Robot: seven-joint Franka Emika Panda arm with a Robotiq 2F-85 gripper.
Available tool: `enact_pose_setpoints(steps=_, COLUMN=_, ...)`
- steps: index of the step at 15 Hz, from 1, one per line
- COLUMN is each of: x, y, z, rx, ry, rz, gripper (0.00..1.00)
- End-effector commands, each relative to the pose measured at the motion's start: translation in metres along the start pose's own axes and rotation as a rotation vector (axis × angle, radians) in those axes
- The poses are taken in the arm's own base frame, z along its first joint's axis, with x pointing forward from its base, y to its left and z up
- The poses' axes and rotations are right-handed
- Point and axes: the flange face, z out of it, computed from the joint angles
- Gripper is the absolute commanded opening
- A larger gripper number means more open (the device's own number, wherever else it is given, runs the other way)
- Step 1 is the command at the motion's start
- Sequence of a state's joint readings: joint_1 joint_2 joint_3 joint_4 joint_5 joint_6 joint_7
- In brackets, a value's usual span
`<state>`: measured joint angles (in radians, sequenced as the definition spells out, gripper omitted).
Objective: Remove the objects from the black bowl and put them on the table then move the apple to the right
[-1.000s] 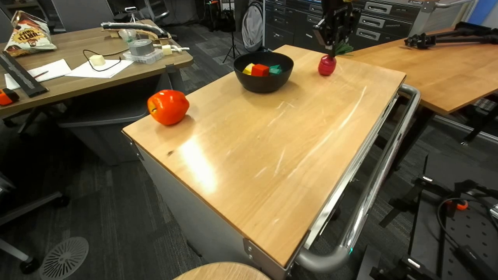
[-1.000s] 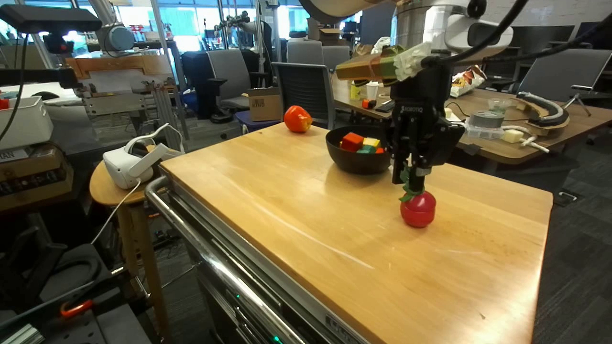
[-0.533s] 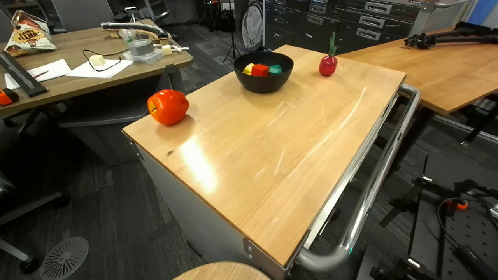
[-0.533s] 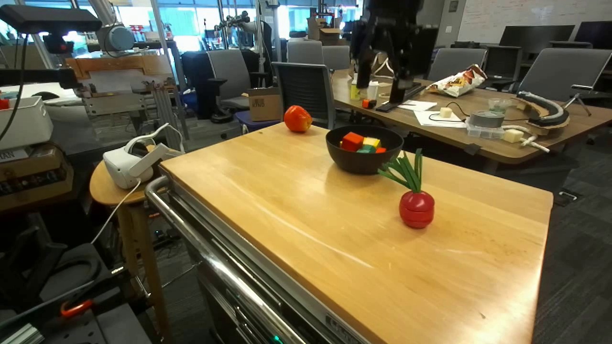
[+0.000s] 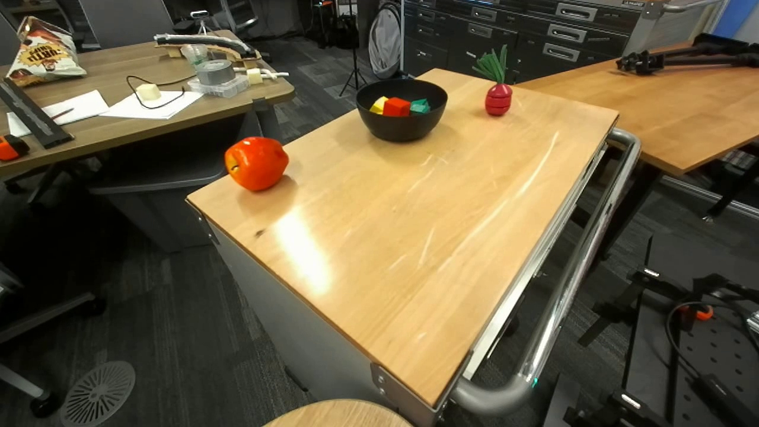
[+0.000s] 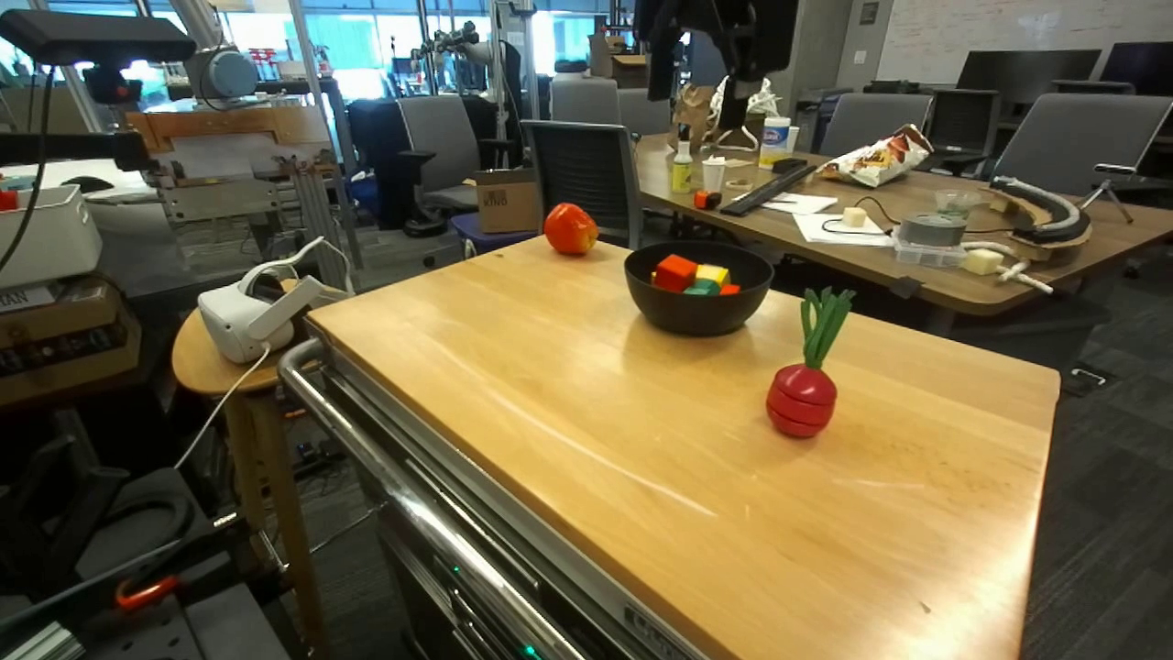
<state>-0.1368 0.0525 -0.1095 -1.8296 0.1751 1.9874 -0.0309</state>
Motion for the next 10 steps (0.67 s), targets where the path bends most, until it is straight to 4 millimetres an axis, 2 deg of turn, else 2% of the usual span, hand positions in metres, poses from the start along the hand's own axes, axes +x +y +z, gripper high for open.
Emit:
enact_pose_setpoints(steps=1, x=0.000, y=-0.004, z=-0.003, rx=0.008, ry=-0.044, rz=-0.196, gripper=1.00)
enact_pose_setpoints(steps=3, x=0.006, y=-0.011, z=-0.007, rx=0.006, ry=-0.056, rz=-0.305, gripper=1.00)
enact_pose_setpoints(steps=5, x=0.009, y=-0.033, z=-0.010, rx=0.029, ry=-0.071, rz=-0.408, gripper=1.00)
enact_pose_setpoints(steps=6, x=0.000, y=-0.013, z=0.000, rx=0.013, ry=-0.060, rz=-0.313, gripper=1.00)
enact_pose_setpoints(steps=10, x=0.004, y=-0.033, z=-0.003, rx=0.020, ry=-0.071, rz=-0.385, gripper=1.00)
